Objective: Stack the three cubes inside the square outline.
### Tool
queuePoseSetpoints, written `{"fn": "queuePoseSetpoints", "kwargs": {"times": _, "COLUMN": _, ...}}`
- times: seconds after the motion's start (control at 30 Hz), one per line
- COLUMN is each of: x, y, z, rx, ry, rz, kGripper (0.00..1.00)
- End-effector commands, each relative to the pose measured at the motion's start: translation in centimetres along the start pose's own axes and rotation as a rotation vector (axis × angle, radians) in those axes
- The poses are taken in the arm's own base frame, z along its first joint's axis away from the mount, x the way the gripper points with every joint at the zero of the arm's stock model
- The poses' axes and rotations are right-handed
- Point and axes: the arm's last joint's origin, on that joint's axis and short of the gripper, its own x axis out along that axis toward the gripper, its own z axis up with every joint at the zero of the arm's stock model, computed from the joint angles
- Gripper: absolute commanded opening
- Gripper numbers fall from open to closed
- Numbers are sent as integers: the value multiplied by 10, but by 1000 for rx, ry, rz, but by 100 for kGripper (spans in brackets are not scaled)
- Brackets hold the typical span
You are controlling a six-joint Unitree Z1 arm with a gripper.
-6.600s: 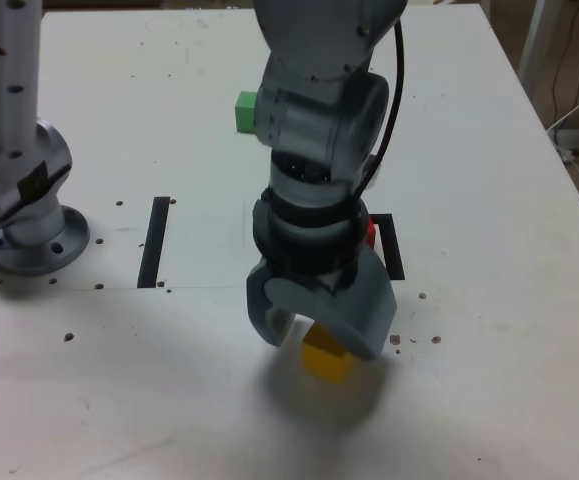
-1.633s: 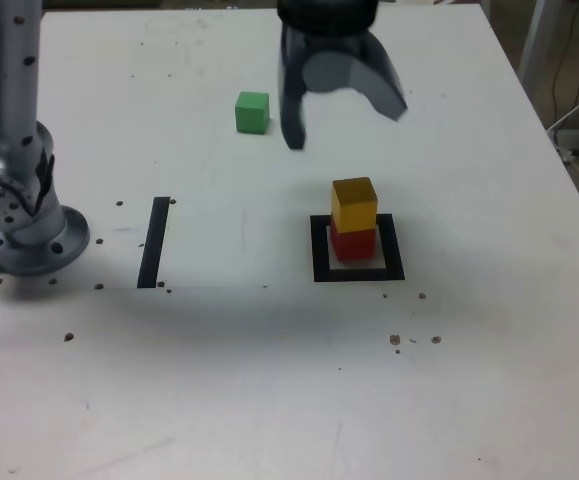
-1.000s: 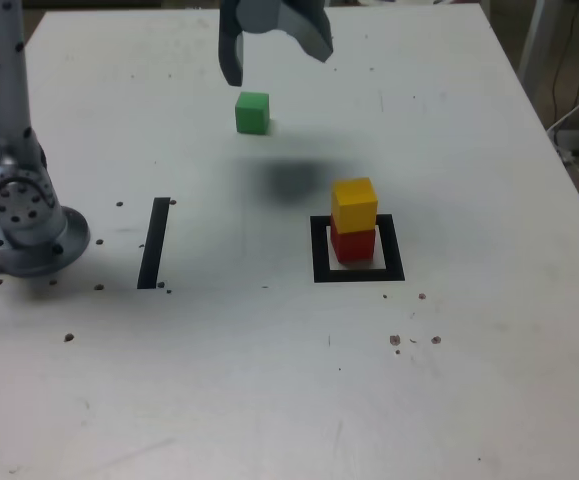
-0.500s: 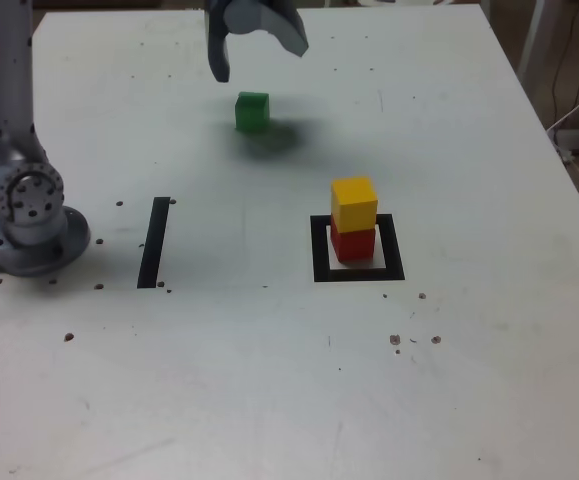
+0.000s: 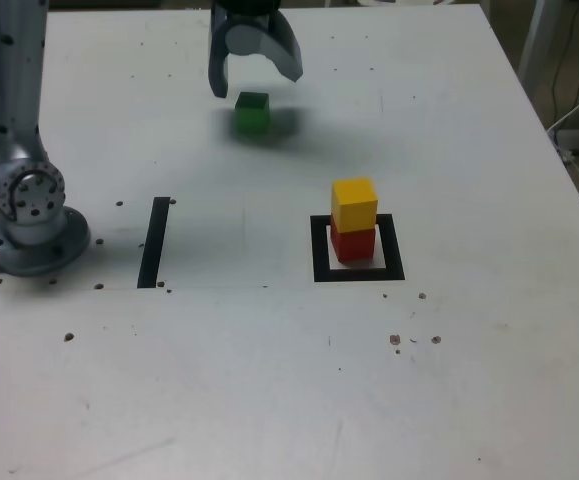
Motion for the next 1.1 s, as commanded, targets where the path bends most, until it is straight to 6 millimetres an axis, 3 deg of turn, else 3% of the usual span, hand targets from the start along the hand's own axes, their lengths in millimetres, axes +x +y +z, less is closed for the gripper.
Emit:
{"fn": "queuePoseSetpoints", "kwargs": {"times": 0.0, "x": 6, "y": -2, "z": 2, "rx": 10, "ry": 12, "rz": -5, "kGripper": 92}}
{"fn": "queuePoseSetpoints", "kwargs": {"times": 0.23, "x": 14, "y": -8, "z": 6, "rx": 33, "ry": 26, "rz": -19, "kGripper": 86}}
{"fn": "queuePoseSetpoints", "kwargs": {"times": 0.47, "x": 18, "y": -12, "z": 11, "rx": 69, "ry": 21, "rz": -23, "kGripper": 72}}
{"fn": "queuePoseSetpoints", "kwargs": {"times": 0.8, "x": 26, "y": -16, "z": 20, "rx": 111, "ry": 11, "rz": -40, "kGripper": 61}}
{"fn": "queuePoseSetpoints", "kwargs": {"times": 1.07, "x": 22, "y": -15, "z": 23, "rx": 106, "ry": 7, "rz": -33, "kGripper": 47}}
